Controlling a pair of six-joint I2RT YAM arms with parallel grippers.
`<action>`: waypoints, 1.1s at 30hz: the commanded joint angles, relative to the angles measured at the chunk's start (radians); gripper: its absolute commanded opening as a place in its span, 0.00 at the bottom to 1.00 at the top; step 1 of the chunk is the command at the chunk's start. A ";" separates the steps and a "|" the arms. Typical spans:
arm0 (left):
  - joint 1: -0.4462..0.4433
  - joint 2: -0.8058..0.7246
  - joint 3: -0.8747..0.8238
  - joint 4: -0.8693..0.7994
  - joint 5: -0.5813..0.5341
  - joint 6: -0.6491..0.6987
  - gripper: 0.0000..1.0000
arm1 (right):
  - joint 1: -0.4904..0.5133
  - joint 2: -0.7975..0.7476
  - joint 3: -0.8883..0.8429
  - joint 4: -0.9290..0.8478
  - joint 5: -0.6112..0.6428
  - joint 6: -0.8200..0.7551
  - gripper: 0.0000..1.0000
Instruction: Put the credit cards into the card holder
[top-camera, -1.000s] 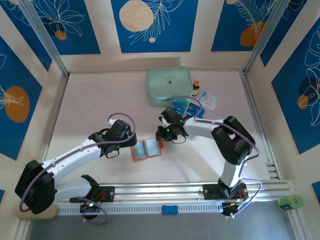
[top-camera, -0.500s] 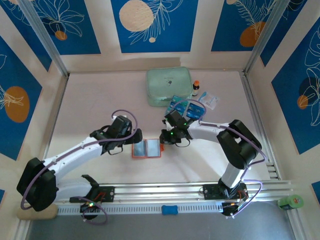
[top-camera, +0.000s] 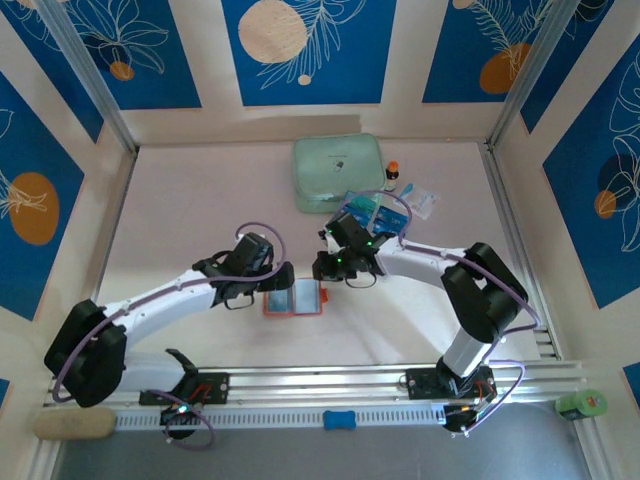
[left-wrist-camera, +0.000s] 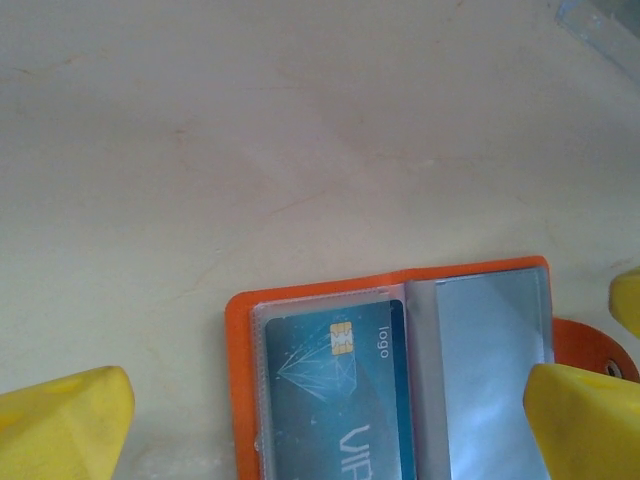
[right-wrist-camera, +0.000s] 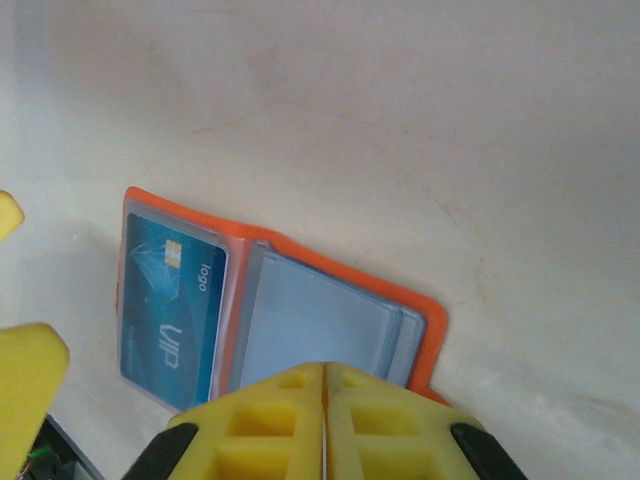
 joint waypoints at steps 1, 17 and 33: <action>-0.018 0.028 0.010 0.022 0.020 0.027 1.00 | 0.007 0.042 0.029 -0.003 -0.031 0.001 0.08; -0.042 0.101 -0.001 0.056 0.023 0.050 1.00 | 0.020 0.132 0.036 0.037 -0.071 0.020 0.06; -0.053 0.146 -0.055 0.093 0.012 0.059 1.00 | 0.021 0.175 0.020 0.105 -0.118 0.085 0.05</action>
